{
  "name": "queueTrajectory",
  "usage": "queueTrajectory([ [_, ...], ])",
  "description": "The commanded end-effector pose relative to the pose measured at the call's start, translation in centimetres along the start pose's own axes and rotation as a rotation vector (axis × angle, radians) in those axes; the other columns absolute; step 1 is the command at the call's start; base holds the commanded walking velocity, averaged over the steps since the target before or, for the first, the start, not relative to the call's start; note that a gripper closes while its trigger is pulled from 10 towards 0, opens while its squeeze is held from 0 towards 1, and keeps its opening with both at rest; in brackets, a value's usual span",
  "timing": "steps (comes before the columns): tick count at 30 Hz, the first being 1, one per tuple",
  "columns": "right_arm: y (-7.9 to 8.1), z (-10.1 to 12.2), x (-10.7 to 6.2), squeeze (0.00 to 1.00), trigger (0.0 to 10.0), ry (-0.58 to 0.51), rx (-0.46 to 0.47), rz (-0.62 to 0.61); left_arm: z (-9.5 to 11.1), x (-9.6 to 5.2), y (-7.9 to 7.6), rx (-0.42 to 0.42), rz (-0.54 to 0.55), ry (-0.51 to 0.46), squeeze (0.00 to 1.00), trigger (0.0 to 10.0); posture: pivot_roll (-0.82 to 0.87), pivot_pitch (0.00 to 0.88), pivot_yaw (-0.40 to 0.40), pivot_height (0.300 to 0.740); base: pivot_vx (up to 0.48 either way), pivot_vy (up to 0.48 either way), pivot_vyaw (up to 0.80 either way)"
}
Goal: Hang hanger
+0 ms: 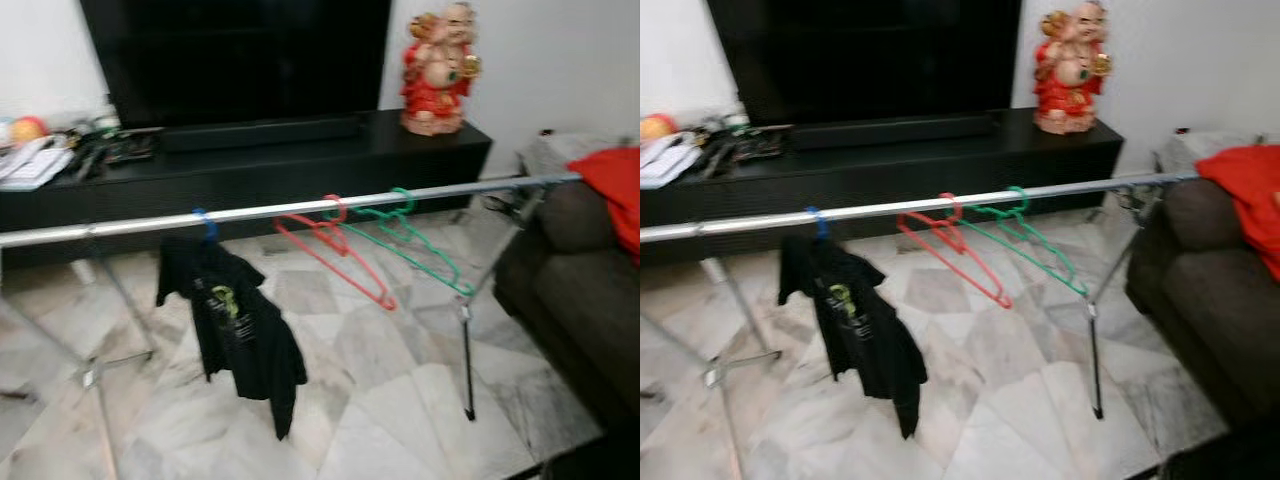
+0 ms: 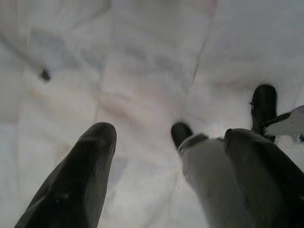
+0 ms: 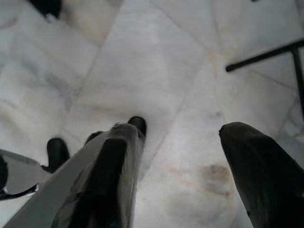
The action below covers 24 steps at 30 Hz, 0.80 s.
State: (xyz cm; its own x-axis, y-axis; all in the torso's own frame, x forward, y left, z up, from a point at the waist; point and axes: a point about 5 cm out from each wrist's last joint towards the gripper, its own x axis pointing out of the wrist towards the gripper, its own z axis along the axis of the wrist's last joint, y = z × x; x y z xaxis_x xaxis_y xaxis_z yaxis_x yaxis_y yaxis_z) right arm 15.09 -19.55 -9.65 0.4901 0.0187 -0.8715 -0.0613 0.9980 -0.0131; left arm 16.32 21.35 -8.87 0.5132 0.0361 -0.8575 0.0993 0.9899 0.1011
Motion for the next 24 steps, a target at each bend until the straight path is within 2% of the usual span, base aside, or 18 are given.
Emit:
queueTrajectory([
  [1,-0.19,-0.13,-0.04,0.0,10.0,0.006,0.008,-0.01,-0.25,0.06,-0.68,-0.005,-0.018,0.015,0.0,10.0,0.05,0.003,-0.004,0.74,0.0,0.0,-0.8],
  [10,0.25,0.46,0.12,0.0,10.0,-0.007,0.005,-0.004,-0.14,0.11,-1.09,0.006,-0.03,0.012,0.0,10.0,0.05,0.014,-0.003,0.74,0.0,0.0,-0.8],
  [24,-0.38,0.64,0.05,0.0,10.0,-0.012,0.012,-0.01,0.29,0.17,-1.02,0.008,-0.031,0.002,0.0,10.0,0.05,0.02,-0.001,0.74,0.0,0.0,-0.8],
])
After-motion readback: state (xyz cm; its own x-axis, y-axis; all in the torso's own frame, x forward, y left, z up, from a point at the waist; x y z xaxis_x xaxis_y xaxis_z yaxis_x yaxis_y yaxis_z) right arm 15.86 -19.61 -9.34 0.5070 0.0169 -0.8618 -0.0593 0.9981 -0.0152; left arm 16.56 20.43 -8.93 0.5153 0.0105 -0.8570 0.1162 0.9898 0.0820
